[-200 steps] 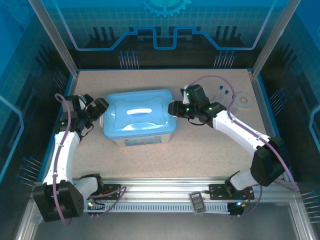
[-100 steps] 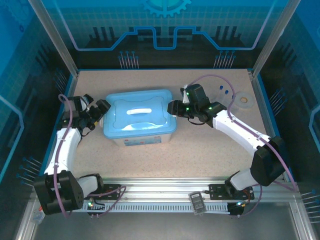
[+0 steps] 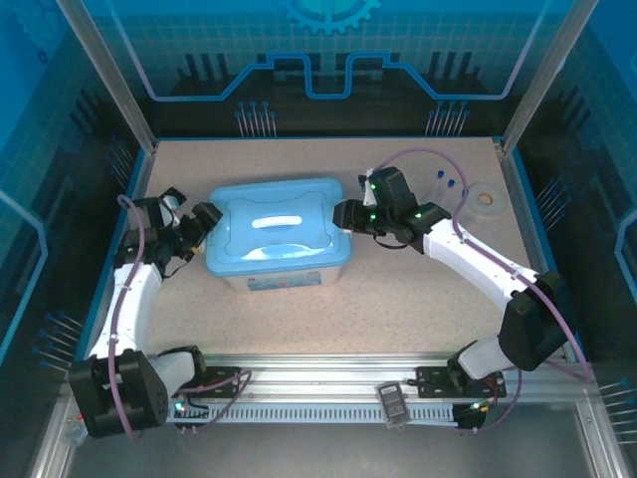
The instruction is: Organize the chemistry lab equipment
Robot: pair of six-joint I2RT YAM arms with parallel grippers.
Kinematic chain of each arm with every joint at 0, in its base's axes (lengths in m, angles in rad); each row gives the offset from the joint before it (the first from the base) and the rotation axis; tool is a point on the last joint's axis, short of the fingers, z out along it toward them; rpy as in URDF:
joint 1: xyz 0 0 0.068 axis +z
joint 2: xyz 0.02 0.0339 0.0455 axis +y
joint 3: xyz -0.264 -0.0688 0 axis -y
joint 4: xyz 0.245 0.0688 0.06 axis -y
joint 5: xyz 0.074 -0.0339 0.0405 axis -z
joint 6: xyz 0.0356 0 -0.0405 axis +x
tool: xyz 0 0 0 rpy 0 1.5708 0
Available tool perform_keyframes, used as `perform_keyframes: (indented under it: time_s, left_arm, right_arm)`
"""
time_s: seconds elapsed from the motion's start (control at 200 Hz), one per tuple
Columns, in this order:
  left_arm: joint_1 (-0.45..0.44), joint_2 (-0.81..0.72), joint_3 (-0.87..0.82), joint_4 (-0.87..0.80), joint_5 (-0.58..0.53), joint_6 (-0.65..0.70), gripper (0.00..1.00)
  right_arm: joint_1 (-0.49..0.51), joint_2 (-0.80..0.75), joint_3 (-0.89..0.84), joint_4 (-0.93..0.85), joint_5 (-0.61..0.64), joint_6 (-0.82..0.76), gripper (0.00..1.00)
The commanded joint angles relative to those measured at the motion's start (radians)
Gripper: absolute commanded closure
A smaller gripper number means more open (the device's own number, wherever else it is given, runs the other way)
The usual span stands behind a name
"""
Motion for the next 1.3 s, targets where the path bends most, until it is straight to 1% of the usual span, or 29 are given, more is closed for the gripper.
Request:
perform_keyframes:
  time_s: [0.0,0.245,0.545,1.026,1.296]
  left_arm:
    - [0.010,-0.034,0.049,-0.024,0.028,0.016,0.10]
    - [0.008,-0.033,0.071,-0.017,0.066,0.004,0.10]
    - [-0.004,-0.029,0.076,-0.036,0.062,0.020,0.11]
    - [-0.103,0.003,0.098,-0.054,0.009,0.054,0.13]
    - [-0.139,0.032,0.105,-0.046,-0.012,0.055,0.12]
  right_arm:
    - [0.021,0.001,0.045,0.003,-0.024,-0.018,0.49]
    - [0.027,0.004,0.055,-0.005,-0.022,-0.021,0.49]
    - [0.035,0.016,0.068,-0.013,-0.024,-0.025,0.49]
    - [0.069,0.033,0.092,-0.014,-0.024,-0.026,0.49]
    - [0.081,0.044,0.106,-0.020,-0.024,-0.028,0.48]
